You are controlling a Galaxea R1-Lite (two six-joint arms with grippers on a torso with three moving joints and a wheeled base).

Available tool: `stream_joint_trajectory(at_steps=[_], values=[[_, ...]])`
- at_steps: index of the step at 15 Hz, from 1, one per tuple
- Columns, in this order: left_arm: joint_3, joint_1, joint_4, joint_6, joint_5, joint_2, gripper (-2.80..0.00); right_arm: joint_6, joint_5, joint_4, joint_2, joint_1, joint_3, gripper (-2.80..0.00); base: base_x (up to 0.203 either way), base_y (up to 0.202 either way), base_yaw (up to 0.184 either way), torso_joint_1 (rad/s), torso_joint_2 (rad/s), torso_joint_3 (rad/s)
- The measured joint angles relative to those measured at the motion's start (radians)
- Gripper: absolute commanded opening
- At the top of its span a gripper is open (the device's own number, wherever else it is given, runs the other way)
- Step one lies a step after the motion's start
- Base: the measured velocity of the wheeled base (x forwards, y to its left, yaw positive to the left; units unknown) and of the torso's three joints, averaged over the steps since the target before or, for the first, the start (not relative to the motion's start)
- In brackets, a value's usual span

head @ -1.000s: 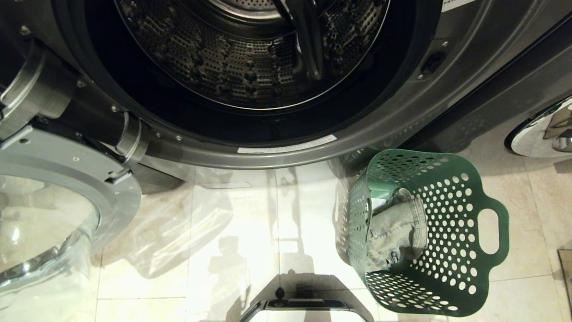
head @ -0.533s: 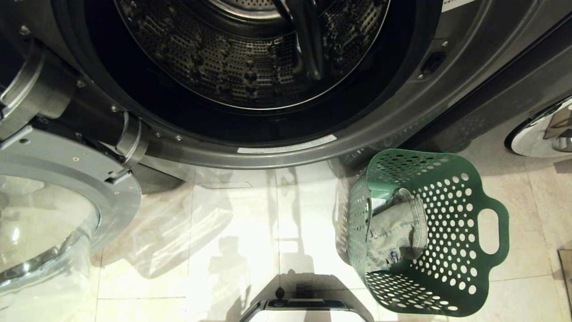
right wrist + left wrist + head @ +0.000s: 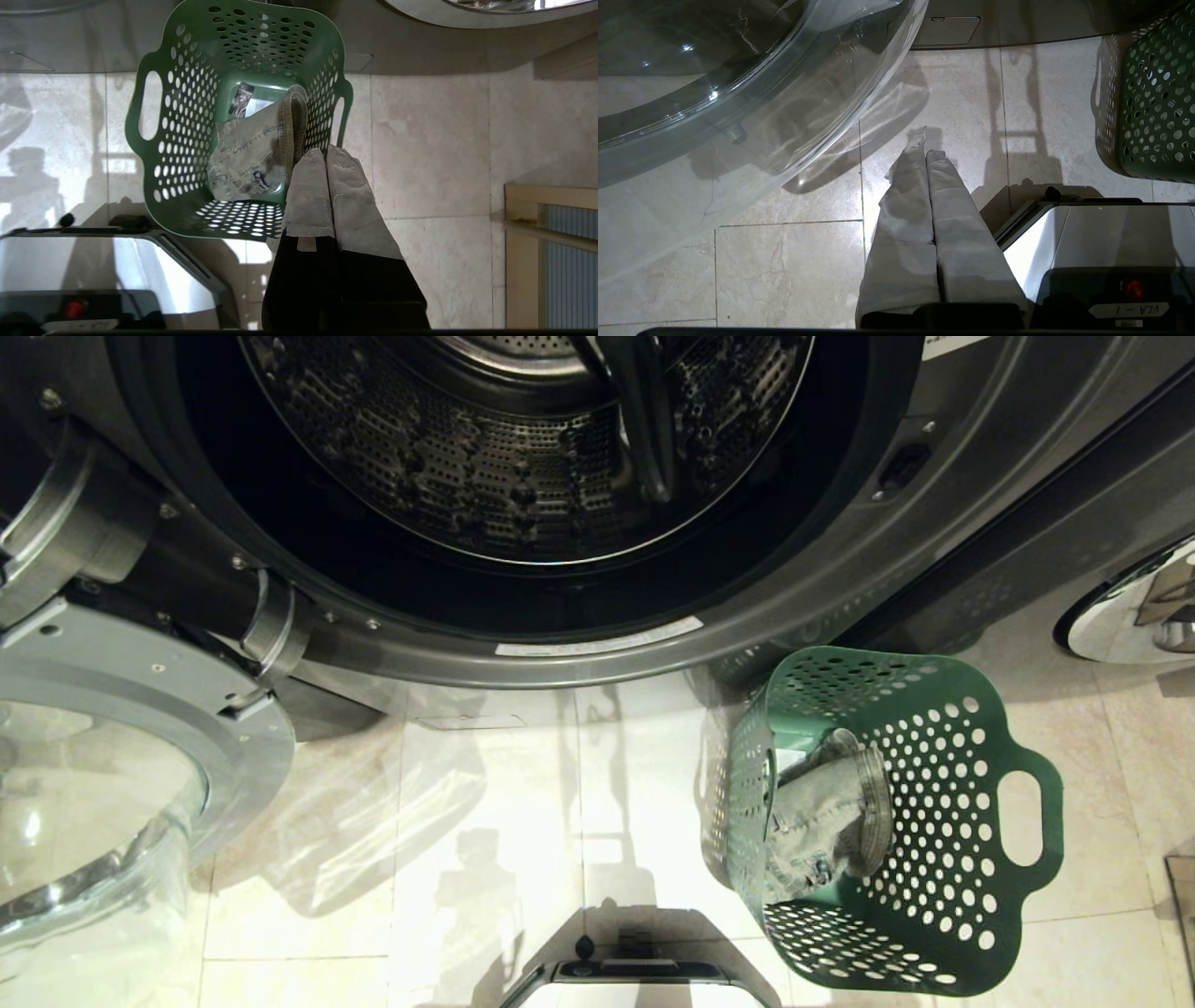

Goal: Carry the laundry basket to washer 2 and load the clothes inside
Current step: Place the clothes into the washing machine

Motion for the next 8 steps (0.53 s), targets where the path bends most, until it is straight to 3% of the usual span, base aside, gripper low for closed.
stream_joint_trajectory(at_steps=[5, 6, 8], values=[[0.0, 0.0, 0.0, 0.0, 0.0, 0.0, -2.8, 0.123, 0.031, 0.068, 0.585, 0.01, -0.298, -2.8, 0.0, 0.0, 0.0, 0.0, 0.0, 0.0], [0.0, 0.0, 0.0, 0.0, 0.0, 0.0, -2.8, 0.144, 0.043, 0.077, 0.669, 0.022, -0.326, 0.0, 0.0, 0.0, 0.0, 0.0, 0.0, 0.0], [0.0, 0.0, 0.0, 0.0, 0.0, 0.0, -2.8, 0.168, 0.069, 0.083, 0.794, 0.056, -0.309, 0.0, 0.0, 0.0, 0.0, 0.0, 0.0, 0.0]])
